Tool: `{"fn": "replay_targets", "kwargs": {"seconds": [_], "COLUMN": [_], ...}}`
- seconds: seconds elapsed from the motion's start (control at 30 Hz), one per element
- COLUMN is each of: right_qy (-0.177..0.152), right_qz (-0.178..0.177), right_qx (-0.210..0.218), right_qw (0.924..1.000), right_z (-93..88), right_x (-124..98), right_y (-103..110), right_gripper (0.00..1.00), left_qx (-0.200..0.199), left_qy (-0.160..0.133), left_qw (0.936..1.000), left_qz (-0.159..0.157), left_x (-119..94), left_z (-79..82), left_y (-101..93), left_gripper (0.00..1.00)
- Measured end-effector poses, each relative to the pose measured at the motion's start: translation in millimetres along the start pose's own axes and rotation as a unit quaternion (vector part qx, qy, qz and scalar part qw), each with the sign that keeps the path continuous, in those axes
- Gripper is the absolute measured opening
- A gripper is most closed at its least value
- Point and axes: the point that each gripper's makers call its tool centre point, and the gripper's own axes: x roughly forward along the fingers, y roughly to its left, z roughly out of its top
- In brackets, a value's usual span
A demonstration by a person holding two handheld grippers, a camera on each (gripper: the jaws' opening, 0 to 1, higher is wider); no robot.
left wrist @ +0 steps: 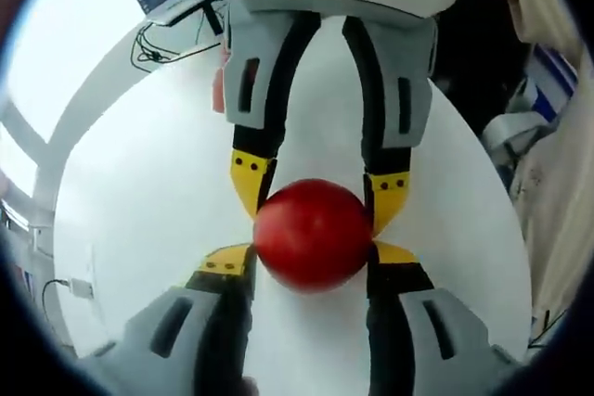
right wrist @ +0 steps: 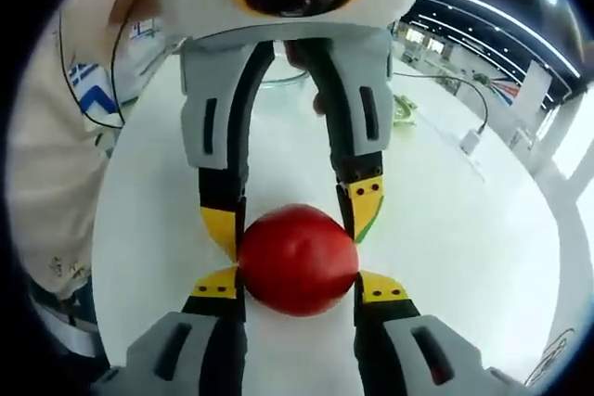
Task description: Open container latches remove lid place lid upside down on tabletop take tomato from container place on tabletop
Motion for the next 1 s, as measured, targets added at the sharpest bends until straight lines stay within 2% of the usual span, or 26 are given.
{"fn": "replay_targets", "kwargs": {"seconds": [0.17,0.23,0.3,0.37,0.4,0.5,0.57,0.67,0.7,0.77,0.8,0.87,0.9,1.0], "right_qy": [-0.012,-0.025,-0.043,-0.077,-0.088,-0.132,-0.172,-0.239,-0.267,-0.29,-0.301,-0.315,-0.317,-0.322], "right_qz": [-0.012,-0.013,-0.017,-0.023,-0.023,-0.036,-0.055,-0.074,-0.087,-0.108,-0.114,-0.124,-0.124,-0.127], "right_qx": [0.005,0.017,0.023,0.023,0.038,0.06,0.084,0.11,0.117,0.11,0.109,0.104,0.104,0.103], "right_qw": [0.9998,0.9995,0.9986,0.9965,0.9951,0.9888,0.98,0.9619,0.9525,0.9443,0.9405,0.9349,0.9345,0.9324], "right_z": [4.6,8.9,15.7,27.2,29.2,45.4,60.7,90.1,102.4,115.0,121.5,132.5,135.0,142.8], "right_x": [-5,-9,-14,-20,-22,-34,-47,-63,-72,-81,-84,-87,-88,-86], "right_y": [-6,-8,-10,-14,-18,-27,-38,-48,-54,-59,-62,-62,-61,-61], "right_gripper": [0.46,0.49,0.51,0.5,0.5,0.5,0.5,0.51,0.52,0.53,0.55,0.6,0.61,0.61], "left_qx": [-0.002,0.001,-0.008,-0.026,-0.033,-0.033,-0.04,-0.04,-0.044,-0.051,-0.048,-0.048,-0.042,-0.041], "left_qy": [-0.003,-0.004,-0.019,-0.035,-0.041,-0.065,-0.091,-0.145,-0.158,-0.191,-0.215,-0.248,-0.254,-0.267], "left_qw": [1.0,0.9999,0.9995,0.9987,0.9984,0.9964,0.9931,0.9821,0.9783,0.966,0.9572,0.9395,0.9327,0.9181], "left_qz": [0.007,0.016,0.022,0.025,0.022,0.042,0.062,0.114,0.127,0.167,0.188,0.232,0.252,0.29], "left_x": [-3,-7,-12,-19,-24,-40,-56,-91,-99,-125,-140,-172,-186,-219], "left_z": [-5.6,-8.6,-5.7,-2.4,-1.1,4.2,9.9,18.1,19.5,20.4,22.7,20.3,18.4,5.9], "left_y": [0.6,2.9,4.8,5.6,4.0,6.8,11.6,24.3,30.3,42.0,46.0,48.5,44.5,44.1], "left_gripper": [0.39,0.43,0.47,0.47,0.47,0.5,0.5,0.5,0.5,0.51,0.52,0.52,0.53,0.54]}}
